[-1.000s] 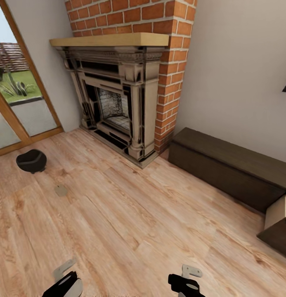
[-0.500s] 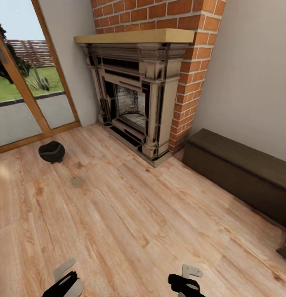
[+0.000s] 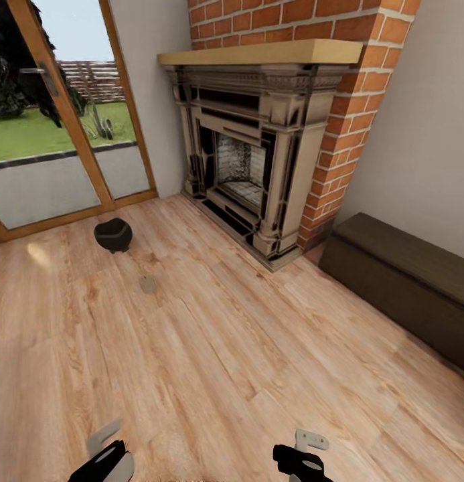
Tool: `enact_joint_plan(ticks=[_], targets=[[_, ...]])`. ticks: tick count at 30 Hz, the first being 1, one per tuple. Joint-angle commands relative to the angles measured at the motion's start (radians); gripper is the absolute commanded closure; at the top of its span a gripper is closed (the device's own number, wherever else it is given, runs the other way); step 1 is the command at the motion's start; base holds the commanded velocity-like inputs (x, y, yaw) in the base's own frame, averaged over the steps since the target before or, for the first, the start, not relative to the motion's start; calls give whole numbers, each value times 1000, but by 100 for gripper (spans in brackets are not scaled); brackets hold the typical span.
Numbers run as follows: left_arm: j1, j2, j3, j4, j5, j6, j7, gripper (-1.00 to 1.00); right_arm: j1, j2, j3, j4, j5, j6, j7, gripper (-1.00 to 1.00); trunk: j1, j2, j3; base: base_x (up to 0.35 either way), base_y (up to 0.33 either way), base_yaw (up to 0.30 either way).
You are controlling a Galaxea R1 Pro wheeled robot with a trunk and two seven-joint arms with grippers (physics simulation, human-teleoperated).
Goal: Place each of the two pumpkins and all three candles from the living room inside a cabinet in the living room (use any cabinet), then make sure every cabinet is closed, and position the cauldron so it is next to a table in the living room.
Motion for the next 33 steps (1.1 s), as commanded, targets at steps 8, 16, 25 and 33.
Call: enact_joint_plan(ticks=[8, 16, 25, 33], targets=[[-1, 1, -8, -1, 9, -3, 6, -100, -1, -1, 8, -2, -5, 2, -8, -100, 0, 0, -8, 0, 0, 247], [-1, 1, -8, -1, 9, -3, 6, -100, -1, 0, 8, -2, -5, 2, -8, -100, 0, 0, -15, 0, 0, 247], [-1, 1, -8, -1, 9, -3, 6, -100, -1, -2, 8, -2, -4, 2, -8, -100, 0, 0, -23, 0, 0, 247], [-1, 1, -8, -1, 8, -3, 6, -100, -1, -2, 8, -2, -2, 0, -6, -100, 0, 0, -30, 98, 0, 247]])
